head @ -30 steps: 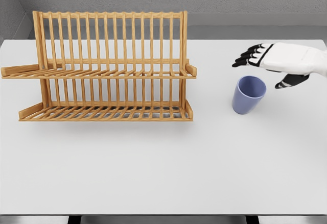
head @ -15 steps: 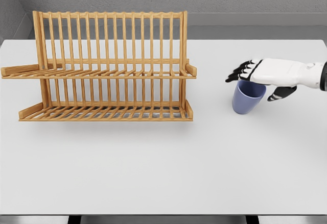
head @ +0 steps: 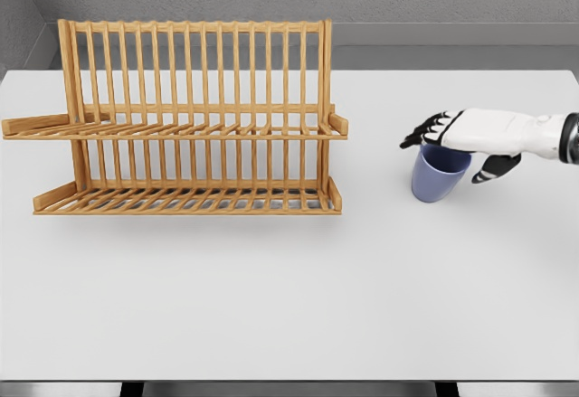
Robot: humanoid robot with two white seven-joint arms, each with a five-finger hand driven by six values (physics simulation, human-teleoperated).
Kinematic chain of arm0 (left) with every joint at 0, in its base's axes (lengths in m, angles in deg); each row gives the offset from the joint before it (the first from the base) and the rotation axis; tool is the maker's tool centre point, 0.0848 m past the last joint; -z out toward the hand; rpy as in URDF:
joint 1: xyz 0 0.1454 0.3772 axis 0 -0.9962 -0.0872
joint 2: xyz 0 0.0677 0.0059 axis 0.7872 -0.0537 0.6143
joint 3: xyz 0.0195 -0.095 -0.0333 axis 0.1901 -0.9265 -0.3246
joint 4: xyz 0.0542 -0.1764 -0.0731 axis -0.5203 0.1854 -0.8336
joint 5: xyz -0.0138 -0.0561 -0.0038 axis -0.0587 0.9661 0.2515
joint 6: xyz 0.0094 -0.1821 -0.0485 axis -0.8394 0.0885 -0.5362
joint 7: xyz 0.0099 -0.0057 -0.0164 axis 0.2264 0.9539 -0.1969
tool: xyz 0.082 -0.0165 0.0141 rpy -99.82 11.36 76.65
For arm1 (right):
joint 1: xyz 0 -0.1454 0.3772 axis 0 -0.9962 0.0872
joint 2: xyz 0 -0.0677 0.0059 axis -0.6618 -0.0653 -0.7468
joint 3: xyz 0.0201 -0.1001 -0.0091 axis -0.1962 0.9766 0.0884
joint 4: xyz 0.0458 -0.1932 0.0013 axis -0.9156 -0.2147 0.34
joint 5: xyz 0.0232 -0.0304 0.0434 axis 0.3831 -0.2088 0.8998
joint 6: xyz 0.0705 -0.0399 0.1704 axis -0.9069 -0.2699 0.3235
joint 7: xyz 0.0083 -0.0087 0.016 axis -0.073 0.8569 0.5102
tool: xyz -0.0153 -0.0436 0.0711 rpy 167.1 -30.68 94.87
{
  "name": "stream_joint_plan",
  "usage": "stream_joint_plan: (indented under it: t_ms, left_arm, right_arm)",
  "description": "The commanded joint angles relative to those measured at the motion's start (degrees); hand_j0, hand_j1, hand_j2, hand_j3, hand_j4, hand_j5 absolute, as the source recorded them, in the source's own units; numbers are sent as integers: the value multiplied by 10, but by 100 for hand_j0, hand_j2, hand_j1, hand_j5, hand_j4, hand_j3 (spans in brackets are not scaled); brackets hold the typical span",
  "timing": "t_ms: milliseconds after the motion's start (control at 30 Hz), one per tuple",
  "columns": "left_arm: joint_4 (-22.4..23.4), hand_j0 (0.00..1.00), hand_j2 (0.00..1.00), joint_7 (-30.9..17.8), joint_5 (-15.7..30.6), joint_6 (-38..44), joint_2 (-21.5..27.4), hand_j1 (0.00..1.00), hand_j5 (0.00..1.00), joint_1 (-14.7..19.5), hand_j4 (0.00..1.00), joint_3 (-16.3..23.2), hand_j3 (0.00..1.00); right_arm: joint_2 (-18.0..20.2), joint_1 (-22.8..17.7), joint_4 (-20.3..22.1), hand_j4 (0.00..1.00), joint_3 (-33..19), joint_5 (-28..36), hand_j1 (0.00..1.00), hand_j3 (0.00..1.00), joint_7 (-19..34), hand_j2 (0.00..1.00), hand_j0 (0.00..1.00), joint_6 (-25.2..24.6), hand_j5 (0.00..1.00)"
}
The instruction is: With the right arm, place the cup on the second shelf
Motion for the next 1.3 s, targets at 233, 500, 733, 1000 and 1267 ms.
stream_joint_plan:
  t_ms: [233, 500, 733, 1000, 1267]
  left_arm:
    - [0, 100, 100, 0, 0, 0, 0, 100, 100, 0, 100, 0, 100]
    - [-1, 100, 100, 0, 0, 0, 0, 100, 100, 0, 100, 0, 100]
    - [-1, 100, 100, 0, 0, 0, 0, 100, 100, 0, 100, 0, 100]
    - [0, 100, 100, 0, 0, 0, 0, 100, 100, 0, 100, 0, 100]
    - [0, 100, 100, 0, -1, 0, 0, 100, 100, 0, 100, 0, 100]
  right_arm:
    - [-8, 0, -7, 100, 1, 2, 100, 100, 0, 100, 100, -1, 100]
    - [-14, 1, -6, 100, 15, 2, 100, 100, 0, 100, 100, -1, 100]
    - [-16, 5, -13, 83, 16, 2, 83, 83, 0, 83, 83, -31, 83]
    - [-16, 5, -13, 66, 18, 2, 66, 66, 0, 66, 66, -32, 66]
    - [-18, 21, -10, 66, 17, 3, 66, 66, 0, 66, 66, -34, 66]
